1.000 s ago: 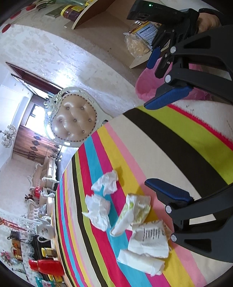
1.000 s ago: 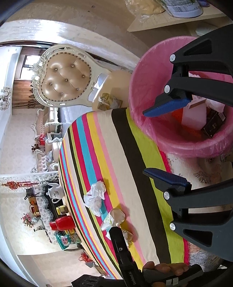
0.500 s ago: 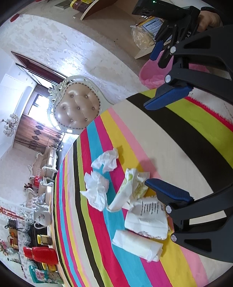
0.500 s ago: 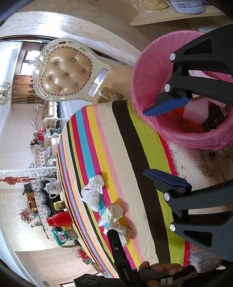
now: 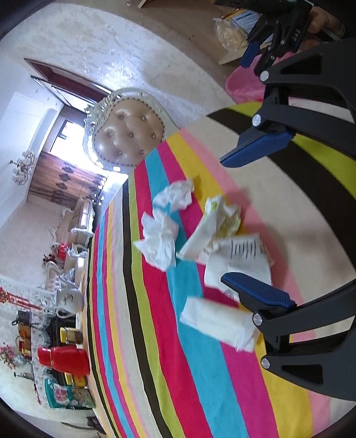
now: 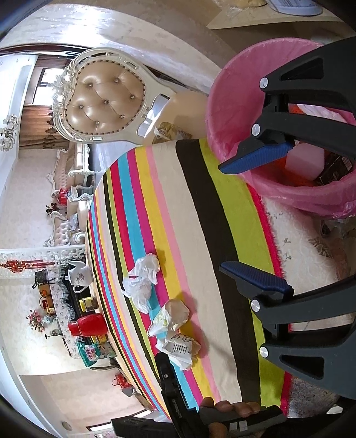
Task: Collect trash
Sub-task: 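Move both tools back over the table toward the paper bags, then grasp the white printed paper bag with the left gripper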
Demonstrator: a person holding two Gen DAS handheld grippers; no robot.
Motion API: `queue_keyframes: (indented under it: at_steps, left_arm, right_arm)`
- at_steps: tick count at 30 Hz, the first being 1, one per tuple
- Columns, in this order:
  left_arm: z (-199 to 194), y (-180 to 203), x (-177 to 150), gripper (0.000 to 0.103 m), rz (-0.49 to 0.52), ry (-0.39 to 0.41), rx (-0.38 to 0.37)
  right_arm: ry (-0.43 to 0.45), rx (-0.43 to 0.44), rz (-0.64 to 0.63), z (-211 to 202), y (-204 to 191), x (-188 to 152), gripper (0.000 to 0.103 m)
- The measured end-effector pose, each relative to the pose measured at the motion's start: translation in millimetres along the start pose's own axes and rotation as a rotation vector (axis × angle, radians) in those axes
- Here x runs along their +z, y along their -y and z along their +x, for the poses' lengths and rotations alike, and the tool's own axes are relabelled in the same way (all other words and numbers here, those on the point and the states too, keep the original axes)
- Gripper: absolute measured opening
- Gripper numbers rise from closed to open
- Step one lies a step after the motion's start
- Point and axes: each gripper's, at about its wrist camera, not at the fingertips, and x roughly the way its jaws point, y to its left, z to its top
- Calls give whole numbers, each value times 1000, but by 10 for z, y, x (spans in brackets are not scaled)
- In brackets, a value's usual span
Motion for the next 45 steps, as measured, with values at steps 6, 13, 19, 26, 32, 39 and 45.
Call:
queue_keyframes:
  at_steps: [6,13,19,26,32,39,45]
  left_arm:
    - [77,-118,24,76,1,-13,41]
    - [258,-158,21,76,18,-47,80]
    - [374,-167,-13,76,40,-70,115]
    - [508,-200,-64,75,54,-118,143]
    - [537,-207,-90,69,68,-134,151]
    - [443,-228,-80,69,55,-119,124]
    - [297,-239,-67,68,42,-88,105]
  right_arm:
    - [1,20,-13,37,-52,39,68]
    - [5,42,-35,81,-119,89,71]
    - [4,57,-56,134,-191,136,74]
    - [0,81,-84,220,-303,195,75]
    - [0,104,-109,297,-427,262,75]
    - [-1,128,-129,381,-546,334,76]
    - [-8,152,-157,491,-686,417,76]
